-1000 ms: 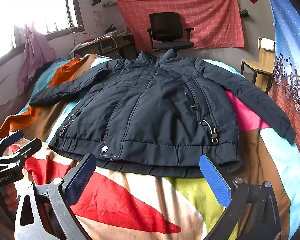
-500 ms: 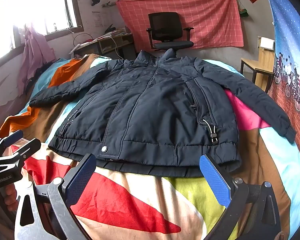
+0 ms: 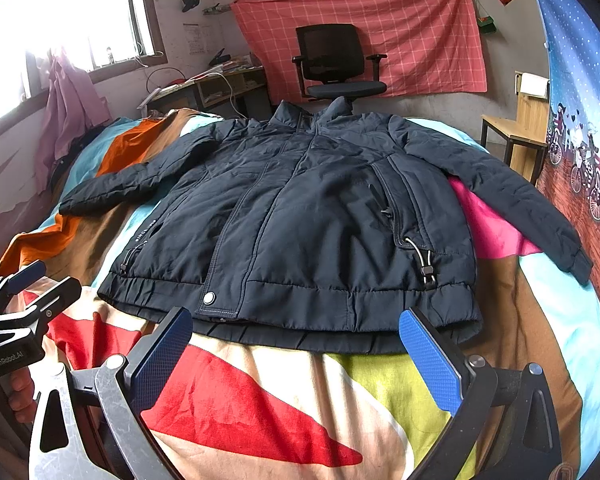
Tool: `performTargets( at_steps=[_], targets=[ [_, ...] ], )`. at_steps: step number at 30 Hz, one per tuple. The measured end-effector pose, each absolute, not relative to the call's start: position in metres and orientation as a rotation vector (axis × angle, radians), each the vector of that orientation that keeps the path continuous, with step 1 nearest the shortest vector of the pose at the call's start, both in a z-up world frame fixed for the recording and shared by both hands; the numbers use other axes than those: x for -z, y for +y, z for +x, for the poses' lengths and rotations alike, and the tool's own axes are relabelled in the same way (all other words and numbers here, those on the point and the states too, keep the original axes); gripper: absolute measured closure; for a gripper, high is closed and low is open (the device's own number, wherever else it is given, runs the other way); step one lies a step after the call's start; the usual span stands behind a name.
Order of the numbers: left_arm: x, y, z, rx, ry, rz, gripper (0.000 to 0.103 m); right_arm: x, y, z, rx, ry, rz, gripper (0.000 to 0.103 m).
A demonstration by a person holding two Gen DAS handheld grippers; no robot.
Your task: Fold large clothes
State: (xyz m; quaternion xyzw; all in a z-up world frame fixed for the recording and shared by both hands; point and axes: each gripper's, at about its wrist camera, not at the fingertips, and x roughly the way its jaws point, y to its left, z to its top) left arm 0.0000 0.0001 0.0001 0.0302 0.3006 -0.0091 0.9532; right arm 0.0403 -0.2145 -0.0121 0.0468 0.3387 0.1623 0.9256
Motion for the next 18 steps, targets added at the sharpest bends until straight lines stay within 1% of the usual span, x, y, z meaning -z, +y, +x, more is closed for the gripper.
performTargets(
  at_steps=[18],
  targets=[
    [-0.0001,0.0005,0.0018,0.017,0.609,0.061,0.001,0.0121,-0.2151,0.0399,-0.334,0.696,0.098,0.0]
  ],
)
